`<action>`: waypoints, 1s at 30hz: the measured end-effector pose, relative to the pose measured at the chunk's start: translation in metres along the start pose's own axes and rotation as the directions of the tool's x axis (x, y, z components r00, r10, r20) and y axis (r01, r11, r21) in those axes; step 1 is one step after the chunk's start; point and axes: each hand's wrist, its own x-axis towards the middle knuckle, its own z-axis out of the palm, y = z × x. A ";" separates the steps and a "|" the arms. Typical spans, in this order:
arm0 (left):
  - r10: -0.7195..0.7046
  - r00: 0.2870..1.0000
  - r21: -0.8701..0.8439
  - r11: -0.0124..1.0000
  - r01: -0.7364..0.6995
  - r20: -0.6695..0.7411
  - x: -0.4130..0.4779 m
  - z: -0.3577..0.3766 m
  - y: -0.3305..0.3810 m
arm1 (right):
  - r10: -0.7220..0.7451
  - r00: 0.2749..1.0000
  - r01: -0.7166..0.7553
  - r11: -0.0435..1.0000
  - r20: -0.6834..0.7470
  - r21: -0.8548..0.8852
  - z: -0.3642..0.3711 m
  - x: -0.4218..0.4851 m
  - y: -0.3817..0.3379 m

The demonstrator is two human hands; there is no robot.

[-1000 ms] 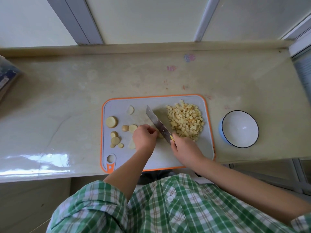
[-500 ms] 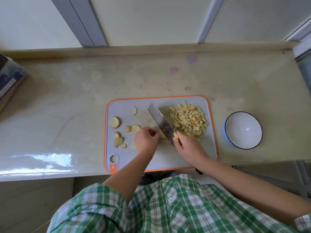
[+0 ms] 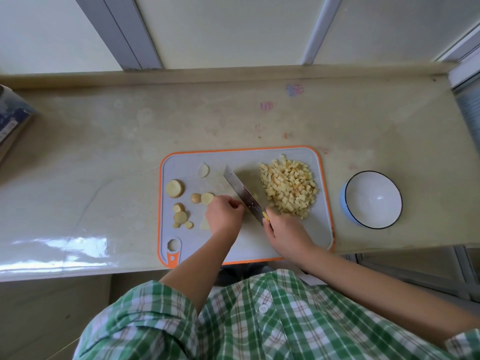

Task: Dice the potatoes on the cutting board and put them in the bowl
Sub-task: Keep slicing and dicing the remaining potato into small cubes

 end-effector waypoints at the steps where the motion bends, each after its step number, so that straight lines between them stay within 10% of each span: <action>1: 0.001 1.000 0.004 1.000 -0.001 0.000 0.000 0.000 0.000 | 0.004 1.000 -0.004 1.000 0.004 -0.005 0.001 0.001 0.000; 15: 0.042 0.999 0.044 0.998 -0.043 0.010 -0.003 -0.003 0.003 | 0.008 1.000 -0.009 0.998 -0.023 -0.059 0.004 0.008 -0.004; 22: 0.257 0.964 0.135 0.955 -0.265 0.070 0.000 -0.013 -0.004 | 0.077 0.988 -0.039 0.964 -0.136 0.264 -0.026 0.007 0.000; 26: 0.641 0.706 0.359 0.610 -0.706 0.301 0.013 -0.023 -0.006 | 0.164 0.969 -0.085 0.924 -0.186 0.374 -0.051 0.002 0.009; 30: 0.646 0.439 0.441 0.172 -0.881 0.625 0.026 -0.021 0.004 | 0.224 0.958 -0.132 0.900 -0.180 0.416 -0.055 -0.003 0.020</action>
